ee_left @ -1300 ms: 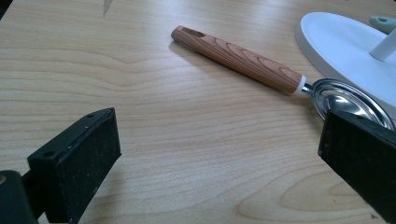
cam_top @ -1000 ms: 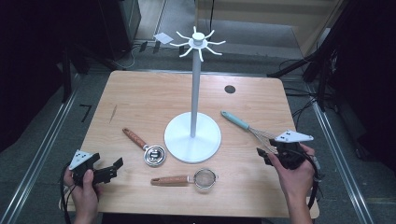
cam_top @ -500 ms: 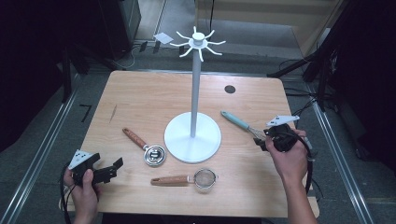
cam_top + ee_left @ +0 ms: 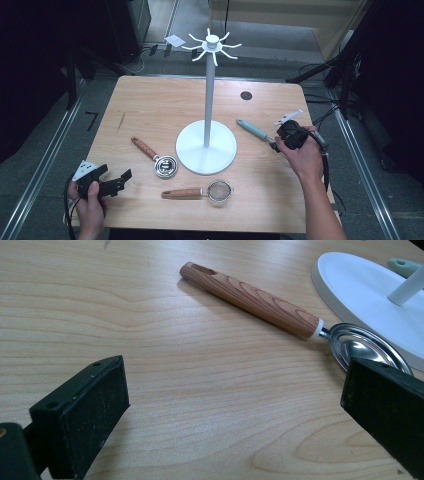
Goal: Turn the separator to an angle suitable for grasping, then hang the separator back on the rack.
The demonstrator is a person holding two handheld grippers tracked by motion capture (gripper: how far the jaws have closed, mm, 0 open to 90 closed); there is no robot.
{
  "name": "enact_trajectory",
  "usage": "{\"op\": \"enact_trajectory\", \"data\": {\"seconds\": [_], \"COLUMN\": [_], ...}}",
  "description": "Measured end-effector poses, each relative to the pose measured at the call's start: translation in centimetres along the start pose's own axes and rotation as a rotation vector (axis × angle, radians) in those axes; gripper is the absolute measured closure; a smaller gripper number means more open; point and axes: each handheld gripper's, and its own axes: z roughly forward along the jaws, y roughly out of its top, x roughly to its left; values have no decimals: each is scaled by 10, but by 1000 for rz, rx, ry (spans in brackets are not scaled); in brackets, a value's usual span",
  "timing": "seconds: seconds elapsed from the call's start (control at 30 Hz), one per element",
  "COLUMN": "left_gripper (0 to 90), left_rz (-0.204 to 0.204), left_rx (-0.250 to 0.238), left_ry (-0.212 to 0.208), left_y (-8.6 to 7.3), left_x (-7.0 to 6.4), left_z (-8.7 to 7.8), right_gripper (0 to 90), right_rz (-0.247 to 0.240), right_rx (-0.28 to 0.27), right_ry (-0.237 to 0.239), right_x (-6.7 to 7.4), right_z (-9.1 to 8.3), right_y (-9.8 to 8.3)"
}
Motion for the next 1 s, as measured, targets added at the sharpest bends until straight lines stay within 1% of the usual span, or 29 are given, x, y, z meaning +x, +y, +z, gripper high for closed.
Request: {"op": "enact_trajectory", "data": {"seconds": [0.03,0.07,0.1,0.13,0.17,0.2,0.23,0.33,0.37,0.47,0.53,0.6,0.73,0.77,0.83,0.87,1.0], "left_gripper": [0,0,0,0,0,0,0,0,0,0,0,0,0,0,0,0,0], "left_rz": [-1,-1,-2,-4,-3,-3,-7,-8,-8,-10,-11,-10,-12,-11,-11,-11,-9], "left_rx": [1,1,1,1,1,1,0,0,0,2,2,0,2,4,3,4,3], "left_ry": [-2,-2,-4,-6,-9,-9,-10,-10,-10,-11,-12,-13,-16,-17,-17,-17,-20], "left_y": [0,0,0,0,0,0,0,0,0,0,0,0,0,0,0,0,0], "left_x": [0,0,0,1,1,1,1,1,1,1,1,1,1,1,1,1,1], "left_z": [0,0,0,0,0,0,0,0,0,0,0,0,0,0,1,1,1], "right_gripper": [506,506,529,575,584,584,597,596,602,610,612,614,620,620,618,617,599], "right_rz": [-4,-4,-21,-30,-41,-41,-51,-53,-62,-64,-85,-82,-82,-87,-81,-93,-102], "right_rx": [20,20,22,51,55,55,66,82,107,123,147,160,172,185,187,191,192], "right_ry": [3,3,6,13,7,7,15,27,29,37,30,26,35,45,42,48,46], "right_x": [-1,-1,-2,-2,-3,-3,-3,-4,-5,-5,-7,-8,-10,-11,-10,-10,-8], "right_z": [2,2,4,7,8,8,9,12,14,17,20,23,27,31,32,34,38], "right_y": [3,3,5,10,13,13,18,23,26,28,30,30,31,31,31,32,36]}}
